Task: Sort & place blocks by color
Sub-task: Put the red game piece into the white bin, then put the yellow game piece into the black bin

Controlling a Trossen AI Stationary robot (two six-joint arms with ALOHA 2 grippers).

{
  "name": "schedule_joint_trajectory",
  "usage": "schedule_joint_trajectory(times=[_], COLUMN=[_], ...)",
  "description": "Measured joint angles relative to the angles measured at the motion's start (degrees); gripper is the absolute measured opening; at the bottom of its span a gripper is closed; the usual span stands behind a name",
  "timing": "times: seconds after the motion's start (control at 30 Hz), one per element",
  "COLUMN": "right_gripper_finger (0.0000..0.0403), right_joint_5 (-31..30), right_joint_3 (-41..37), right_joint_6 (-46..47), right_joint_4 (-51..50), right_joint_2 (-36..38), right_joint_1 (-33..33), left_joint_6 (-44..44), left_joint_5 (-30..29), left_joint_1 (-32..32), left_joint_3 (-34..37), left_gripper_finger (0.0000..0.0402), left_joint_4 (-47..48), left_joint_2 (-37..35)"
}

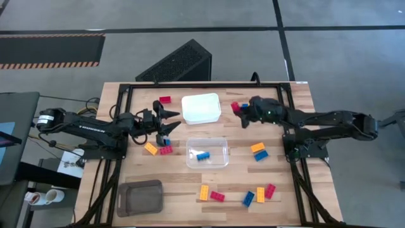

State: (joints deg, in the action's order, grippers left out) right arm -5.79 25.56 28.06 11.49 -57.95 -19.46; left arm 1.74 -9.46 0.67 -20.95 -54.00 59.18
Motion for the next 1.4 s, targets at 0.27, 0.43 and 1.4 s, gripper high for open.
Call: schedule_joint_trajectory(times=[0.27,0.43,1.4], right_gripper_finger=[0.0155,0.016,0.0248], right_joint_5=[3.06,3.68,13.25], right_joint_3=[12.73,21.4,31.87], right_joint_6=[-5.43,-9.05,-15.95], right_joint_4=[1.6,-0.21,-17.2], right_joint_2=[-12.74,-22.53,-29.17], right_joint_1=[-0.58,-0.05,-0.73], left_joint_6=[3.2,4.26,9.6], left_joint_5=[0.16,1.96,4.75], left_joint_1=[0.0,0.0,0.0], left_joint_3=[0.0,0.0,0.0], left_gripper_finger=[0.0169,0.0169,0.0169], left_joint_4=[0.33,0.52,4.81], left_joint_2=[0.0,0.0,0.02])
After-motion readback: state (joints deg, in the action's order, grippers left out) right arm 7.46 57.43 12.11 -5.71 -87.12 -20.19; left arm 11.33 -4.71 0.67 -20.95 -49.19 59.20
